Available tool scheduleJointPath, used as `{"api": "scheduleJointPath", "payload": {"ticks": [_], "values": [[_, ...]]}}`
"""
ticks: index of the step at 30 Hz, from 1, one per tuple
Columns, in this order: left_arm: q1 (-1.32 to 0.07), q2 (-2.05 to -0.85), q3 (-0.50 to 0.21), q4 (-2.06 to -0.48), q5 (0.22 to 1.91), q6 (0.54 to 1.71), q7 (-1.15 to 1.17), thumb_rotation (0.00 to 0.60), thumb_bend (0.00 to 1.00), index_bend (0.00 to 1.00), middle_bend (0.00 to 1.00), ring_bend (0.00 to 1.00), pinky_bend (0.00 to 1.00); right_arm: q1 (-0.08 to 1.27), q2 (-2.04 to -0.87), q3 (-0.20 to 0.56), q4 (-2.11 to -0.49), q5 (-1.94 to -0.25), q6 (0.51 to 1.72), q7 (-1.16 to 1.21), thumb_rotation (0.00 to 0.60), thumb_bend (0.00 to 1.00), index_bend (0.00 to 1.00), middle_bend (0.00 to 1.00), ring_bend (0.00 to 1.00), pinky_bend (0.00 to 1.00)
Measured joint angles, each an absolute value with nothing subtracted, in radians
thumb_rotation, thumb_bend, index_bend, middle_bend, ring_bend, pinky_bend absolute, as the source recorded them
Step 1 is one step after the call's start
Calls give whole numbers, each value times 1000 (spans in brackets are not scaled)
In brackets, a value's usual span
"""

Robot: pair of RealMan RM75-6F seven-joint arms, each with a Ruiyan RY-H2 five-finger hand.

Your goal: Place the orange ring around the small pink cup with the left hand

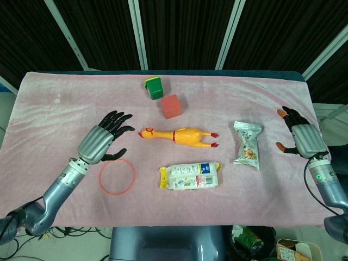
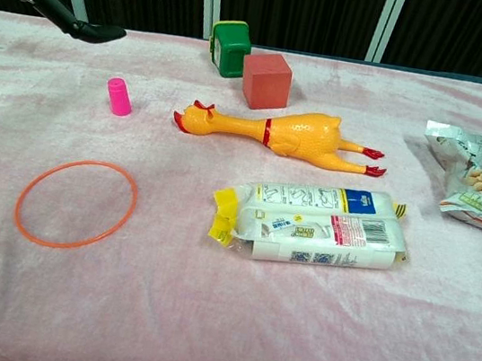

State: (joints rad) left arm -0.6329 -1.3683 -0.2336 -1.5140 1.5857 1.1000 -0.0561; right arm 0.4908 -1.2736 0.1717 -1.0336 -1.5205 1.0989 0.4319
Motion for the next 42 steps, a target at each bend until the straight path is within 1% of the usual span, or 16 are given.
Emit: {"api": "scheduleJointPath", "payload": {"ticks": [9,13,18,24,30,36,39,42], "values": [[-646,-1389,-218,-1511,1582,1105,-54,600,314,250,82,0,0,527,-1259,154,-1108,-1564,1103,415,600,197,0,0,0,183],[-640,-1387,-207,-1510,1585,1121,-48,600,313,249,82,0,0,540,-1251,158,-1142,-1557,1095,372,600,197,0,0,0,183],[-640,-1387,-204,-1487,1573,1124,-53,600,313,248,81,0,0,548,-1248,158,-1194,-1542,1077,376,600,197,0,0,0,183],[-629,-1382,-188,-1470,1580,1153,-70,600,314,248,82,0,0,553,-1246,150,-1258,-1560,1099,357,600,197,0,0,0,183],[-616,-1349,-181,-1466,1578,1173,-57,600,314,255,80,0,0,557,-1234,144,-1285,-1552,1092,325,600,197,0,0,0,183],[-583,-1296,-177,-1485,1579,1222,-1,600,314,255,69,0,0,522,-1217,142,-1290,-1510,1112,292,600,197,0,0,0,183],[-542,-1257,-164,-1510,1578,1265,70,600,314,246,67,0,0,488,-1209,141,-1300,-1486,1147,247,600,198,0,0,0,183],[-479,-1190,-137,-1581,1554,1294,160,600,314,249,69,0,0,426,-1200,133,-1351,-1464,1224,174,600,197,0,0,0,183]]}}
